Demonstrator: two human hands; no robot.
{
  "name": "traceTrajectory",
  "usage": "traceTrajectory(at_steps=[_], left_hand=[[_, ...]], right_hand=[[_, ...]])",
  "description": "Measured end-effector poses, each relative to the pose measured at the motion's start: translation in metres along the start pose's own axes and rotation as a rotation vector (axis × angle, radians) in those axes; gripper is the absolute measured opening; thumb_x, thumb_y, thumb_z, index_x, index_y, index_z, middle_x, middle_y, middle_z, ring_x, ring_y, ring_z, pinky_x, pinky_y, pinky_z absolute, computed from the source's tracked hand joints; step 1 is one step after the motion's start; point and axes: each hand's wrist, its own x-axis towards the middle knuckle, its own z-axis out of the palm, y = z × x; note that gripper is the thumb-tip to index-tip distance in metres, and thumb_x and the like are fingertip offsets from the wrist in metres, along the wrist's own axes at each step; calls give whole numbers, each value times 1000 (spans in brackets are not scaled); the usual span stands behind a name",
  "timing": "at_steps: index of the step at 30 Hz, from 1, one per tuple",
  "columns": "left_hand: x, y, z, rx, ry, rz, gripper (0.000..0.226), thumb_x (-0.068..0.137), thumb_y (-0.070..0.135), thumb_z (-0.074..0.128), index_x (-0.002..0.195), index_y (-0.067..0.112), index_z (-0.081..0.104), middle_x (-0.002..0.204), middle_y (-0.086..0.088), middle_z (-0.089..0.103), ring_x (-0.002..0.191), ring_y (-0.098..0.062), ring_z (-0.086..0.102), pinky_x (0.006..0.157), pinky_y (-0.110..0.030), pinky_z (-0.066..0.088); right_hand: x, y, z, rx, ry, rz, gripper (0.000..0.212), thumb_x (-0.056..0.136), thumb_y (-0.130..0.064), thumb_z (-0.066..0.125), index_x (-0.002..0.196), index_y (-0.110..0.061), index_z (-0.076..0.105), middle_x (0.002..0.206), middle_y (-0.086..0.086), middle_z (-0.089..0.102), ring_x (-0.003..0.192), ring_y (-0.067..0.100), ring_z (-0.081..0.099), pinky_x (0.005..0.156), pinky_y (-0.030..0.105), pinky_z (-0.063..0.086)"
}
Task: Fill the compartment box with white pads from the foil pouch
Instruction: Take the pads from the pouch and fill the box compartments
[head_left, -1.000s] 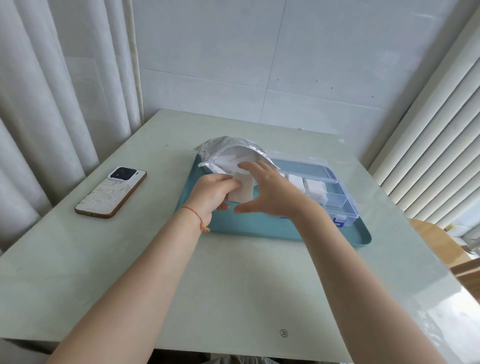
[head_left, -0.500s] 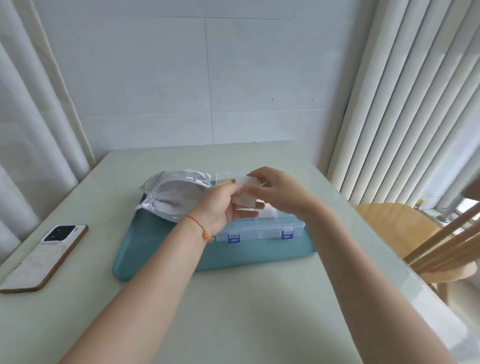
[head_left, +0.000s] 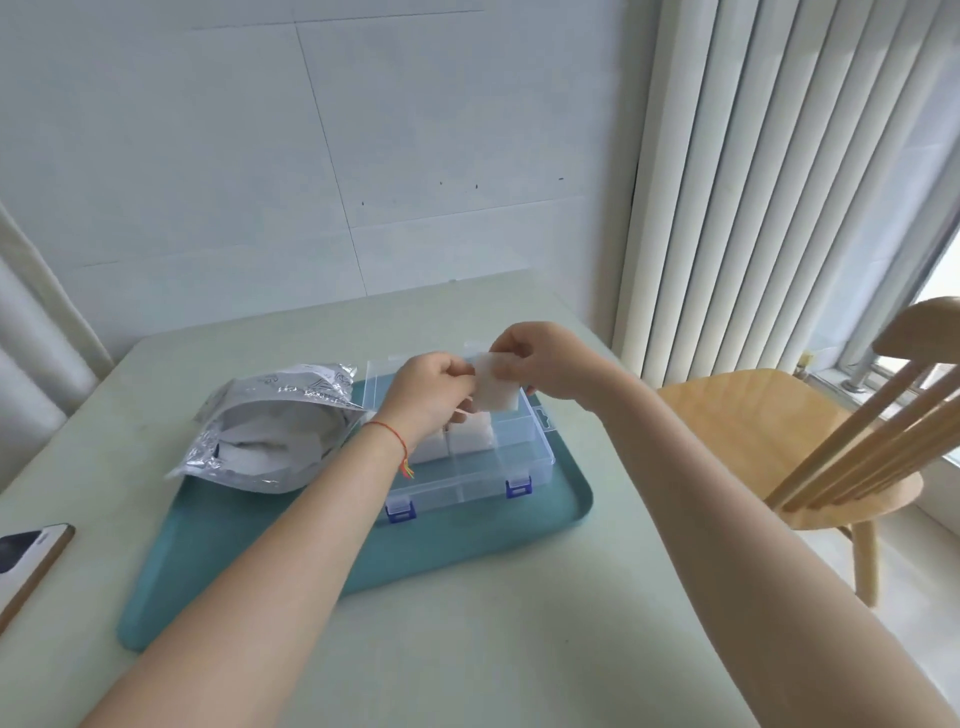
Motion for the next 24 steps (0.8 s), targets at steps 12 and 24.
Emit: traceTrajectory(at_steps=[12,24], left_hand=[[10,-32,5,647,-19,268,22,89,14,53,94,17,74,98,-1,71,94,-23,62,78,-26,45],[3,-23,13,822,-83,218,33,89,23,47,59,12,52,63,-6,52,68,-28,50,57,-29,34]], right_hand=[[22,3,2,-568,-201,-69,15,94,-22,56,105,-18,65,104,-2,60,92,20,55,77,30,46],[34,5,25,-833,-213,44,20,87,-2,49,83,-9,68,86,5,65,81,28,62,60,27,45]])
